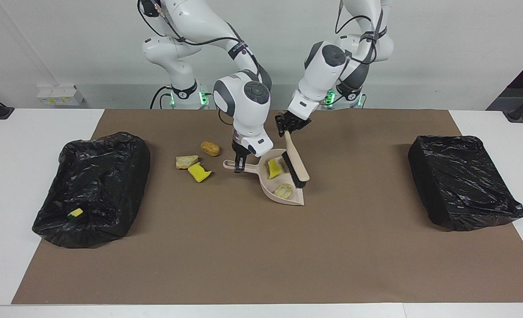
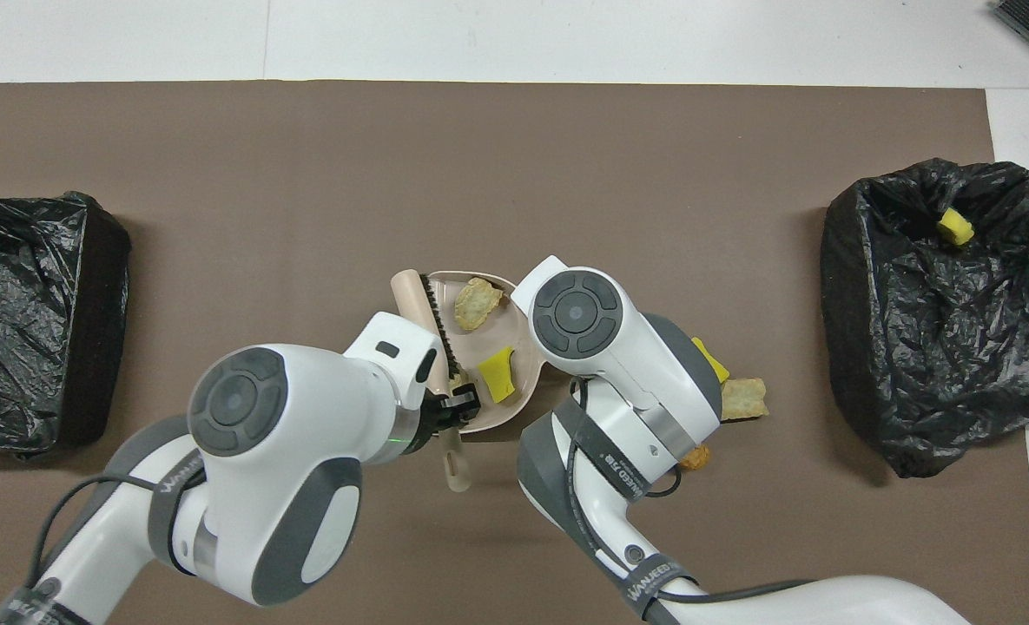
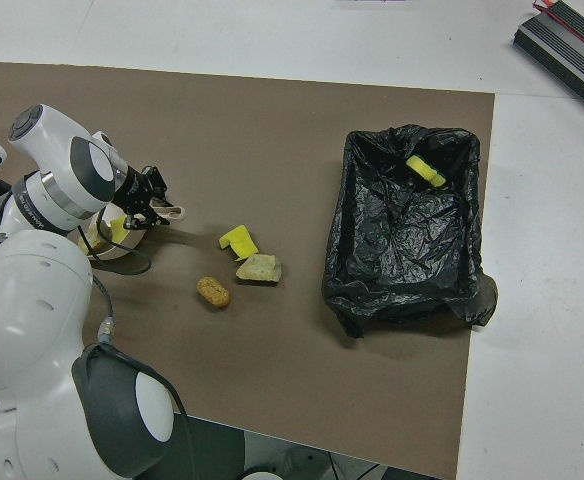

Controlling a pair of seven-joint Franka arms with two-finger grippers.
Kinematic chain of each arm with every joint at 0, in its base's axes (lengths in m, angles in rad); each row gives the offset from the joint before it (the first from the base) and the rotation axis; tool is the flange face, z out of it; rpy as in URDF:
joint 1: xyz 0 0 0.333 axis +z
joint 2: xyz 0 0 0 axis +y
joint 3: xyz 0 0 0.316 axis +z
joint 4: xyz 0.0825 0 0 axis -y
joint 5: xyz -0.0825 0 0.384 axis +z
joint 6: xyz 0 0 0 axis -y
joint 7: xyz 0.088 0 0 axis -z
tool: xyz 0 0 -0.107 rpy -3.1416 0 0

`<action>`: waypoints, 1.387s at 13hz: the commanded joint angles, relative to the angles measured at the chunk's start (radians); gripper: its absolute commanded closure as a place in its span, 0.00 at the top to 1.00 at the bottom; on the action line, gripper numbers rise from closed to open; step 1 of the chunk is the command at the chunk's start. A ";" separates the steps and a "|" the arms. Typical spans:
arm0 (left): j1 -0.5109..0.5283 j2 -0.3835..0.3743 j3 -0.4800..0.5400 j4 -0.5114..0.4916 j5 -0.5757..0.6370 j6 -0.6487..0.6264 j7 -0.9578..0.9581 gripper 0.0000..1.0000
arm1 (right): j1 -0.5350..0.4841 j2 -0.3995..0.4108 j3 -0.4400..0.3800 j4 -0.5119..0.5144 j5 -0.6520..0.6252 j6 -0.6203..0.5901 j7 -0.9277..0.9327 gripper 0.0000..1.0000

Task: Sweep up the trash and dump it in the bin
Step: 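Lift the dustpan with the right gripper toward the bin while the left gripper withdraws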

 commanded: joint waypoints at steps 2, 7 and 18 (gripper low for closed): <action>0.010 -0.013 0.056 0.039 0.110 -0.128 0.041 0.00 | -0.016 -0.004 0.006 -0.005 -0.013 0.015 -0.022 0.00; -0.109 -0.064 0.229 0.075 0.281 -0.295 0.202 0.00 | -0.069 -0.041 0.006 0.012 -0.002 -0.008 -0.067 0.00; -0.199 -0.179 0.167 -0.086 0.269 -0.220 0.097 0.00 | -0.365 -0.116 0.004 0.129 0.151 -0.137 -0.424 0.00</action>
